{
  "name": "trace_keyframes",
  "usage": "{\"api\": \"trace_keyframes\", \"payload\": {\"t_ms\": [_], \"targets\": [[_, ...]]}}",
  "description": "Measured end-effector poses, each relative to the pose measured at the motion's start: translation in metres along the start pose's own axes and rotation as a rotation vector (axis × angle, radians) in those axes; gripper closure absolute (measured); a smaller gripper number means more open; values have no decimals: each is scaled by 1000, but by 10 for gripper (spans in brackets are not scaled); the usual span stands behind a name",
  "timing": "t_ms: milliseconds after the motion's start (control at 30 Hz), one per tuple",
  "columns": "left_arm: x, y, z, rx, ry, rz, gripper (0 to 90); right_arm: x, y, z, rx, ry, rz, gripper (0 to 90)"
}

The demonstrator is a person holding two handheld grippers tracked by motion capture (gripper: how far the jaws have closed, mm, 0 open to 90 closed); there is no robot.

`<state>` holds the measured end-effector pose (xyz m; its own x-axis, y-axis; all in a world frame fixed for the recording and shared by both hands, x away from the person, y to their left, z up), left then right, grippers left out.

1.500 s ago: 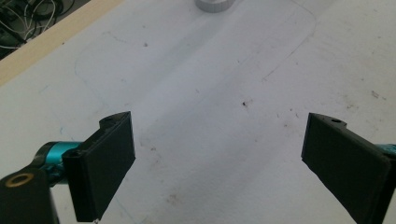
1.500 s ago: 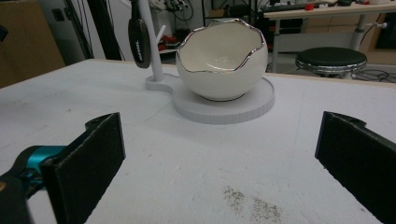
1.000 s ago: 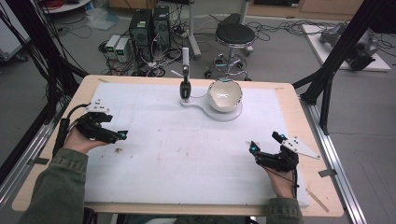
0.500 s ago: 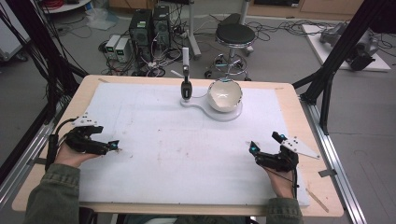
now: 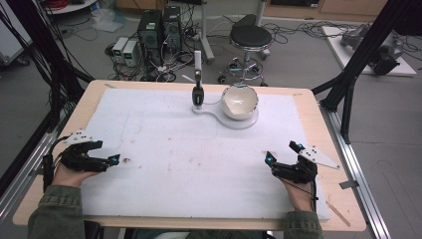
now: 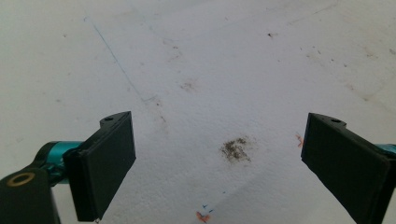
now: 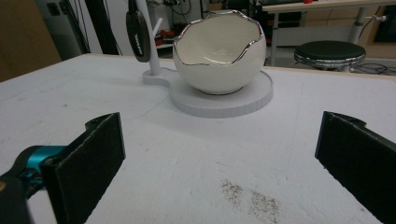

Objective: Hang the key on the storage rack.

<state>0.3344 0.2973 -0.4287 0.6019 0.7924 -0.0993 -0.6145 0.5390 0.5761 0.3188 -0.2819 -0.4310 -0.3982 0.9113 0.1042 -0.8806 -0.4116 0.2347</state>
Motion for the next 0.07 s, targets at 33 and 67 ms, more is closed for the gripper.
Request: {"api": "trace_keyframes", "payload": {"t_ms": [33, 67], "targets": [[-1, 0, 0, 2, -2, 0, 102, 0, 0, 0, 1, -1, 2, 5], [-1, 0, 0, 6, -7, 2, 102, 0, 0, 0, 3, -1, 2, 5]]}}
Point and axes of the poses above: each handheld gripper's, and its own axes: y roughly backward along the jaws, z roughly out of its top, x roughly to its left, the point moved 4 cm from there along -y, roughly forward along the jaws, and after that the axes turned 3 degrees about -z, right-handed, at the moved point
